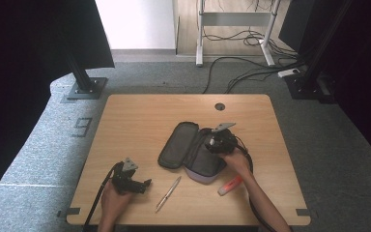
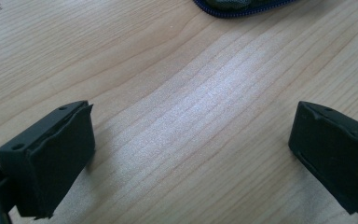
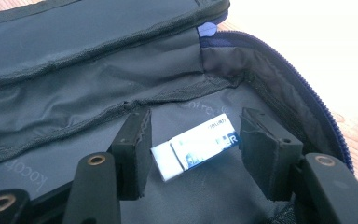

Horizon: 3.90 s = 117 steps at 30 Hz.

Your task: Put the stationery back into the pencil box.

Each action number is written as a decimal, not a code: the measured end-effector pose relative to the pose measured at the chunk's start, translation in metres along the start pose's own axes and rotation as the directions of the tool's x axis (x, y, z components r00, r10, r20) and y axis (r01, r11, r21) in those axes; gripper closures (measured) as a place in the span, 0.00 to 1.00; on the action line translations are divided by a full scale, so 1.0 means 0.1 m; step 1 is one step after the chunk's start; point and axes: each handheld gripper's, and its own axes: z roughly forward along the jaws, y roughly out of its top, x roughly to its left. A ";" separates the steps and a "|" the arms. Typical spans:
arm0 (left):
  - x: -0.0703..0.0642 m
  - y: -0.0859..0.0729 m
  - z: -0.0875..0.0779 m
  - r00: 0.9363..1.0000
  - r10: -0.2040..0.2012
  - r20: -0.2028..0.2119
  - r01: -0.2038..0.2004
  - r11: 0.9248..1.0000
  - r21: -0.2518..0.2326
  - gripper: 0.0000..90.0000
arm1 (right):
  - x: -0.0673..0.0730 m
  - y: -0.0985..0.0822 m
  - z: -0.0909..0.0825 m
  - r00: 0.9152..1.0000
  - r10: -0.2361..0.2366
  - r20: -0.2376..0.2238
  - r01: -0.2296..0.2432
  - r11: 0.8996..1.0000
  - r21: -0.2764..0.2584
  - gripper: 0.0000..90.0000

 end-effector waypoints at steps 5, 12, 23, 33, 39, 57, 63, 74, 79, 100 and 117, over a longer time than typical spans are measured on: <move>0.00 0.00 0.00 1.000 0.000 0.000 0.000 1.000 0.000 0.00 | 0.00 0.00 0.00 1.000 0.008 0.002 -0.008 1.000 -0.001 0.46; 0.00 0.00 0.00 1.000 0.000 0.000 0.000 1.000 0.000 0.00 | 0.01 0.04 -0.08 1.000 -0.006 -0.001 0.006 1.000 -0.013 0.45; 0.00 0.00 0.00 1.000 0.000 0.000 0.000 1.000 0.000 0.00 | 0.02 0.07 -0.23 1.000 -0.017 -0.023 0.017 1.000 -0.017 0.40; 0.00 0.00 0.00 1.000 0.000 0.000 0.000 1.000 0.000 0.00 | 0.04 0.05 -0.37 0.999 -0.026 -0.031 0.025 0.999 -0.024 0.35; 0.00 0.00 0.00 1.000 0.000 0.000 0.000 1.000 0.000 0.00 | 0.06 0.04 -0.48 0.999 -0.042 -0.028 0.041 0.998 -0.037 0.34; 0.00 0.00 0.00 1.000 -0.001 0.000 0.001 1.000 0.000 0.00 | 0.07 -0.15 -0.78 0.998 -0.044 -0.039 0.042 0.997 -0.061 0.30; 0.00 0.00 0.00 1.000 0.000 0.000 0.000 1.000 0.000 0.00 | 0.07 -0.25 -0.86 0.998 -0.044 -0.046 0.041 0.997 -0.060 0.27; 0.00 0.00 0.00 1.000 0.000 0.000 0.000 1.000 0.000 0.00 | 0.07 -0.49 -0.99 0.998 -0.034 -0.048 0.032 0.998 -0.056 0.23; 0.00 0.00 0.00 1.000 0.000 0.000 0.000 1.000 0.000 0.00 | 0.10 -0.57 -1.04 0.997 -0.052 -0.053 0.049 0.997 -0.055 0.21; 0.00 0.00 0.00 1.000 0.000 0.000 0.000 1.000 0.000 0.00 | 0.28 -1.01 -1.06 0.992 -0.067 -0.111 0.064 0.997 -0.033 0.19; 0.00 0.00 0.00 1.000 0.000 0.000 0.000 1.000 0.000 0.00 | 0.39 -1.13 -0.90 0.978 -0.094 -0.188 0.095 0.995 -0.003 0.20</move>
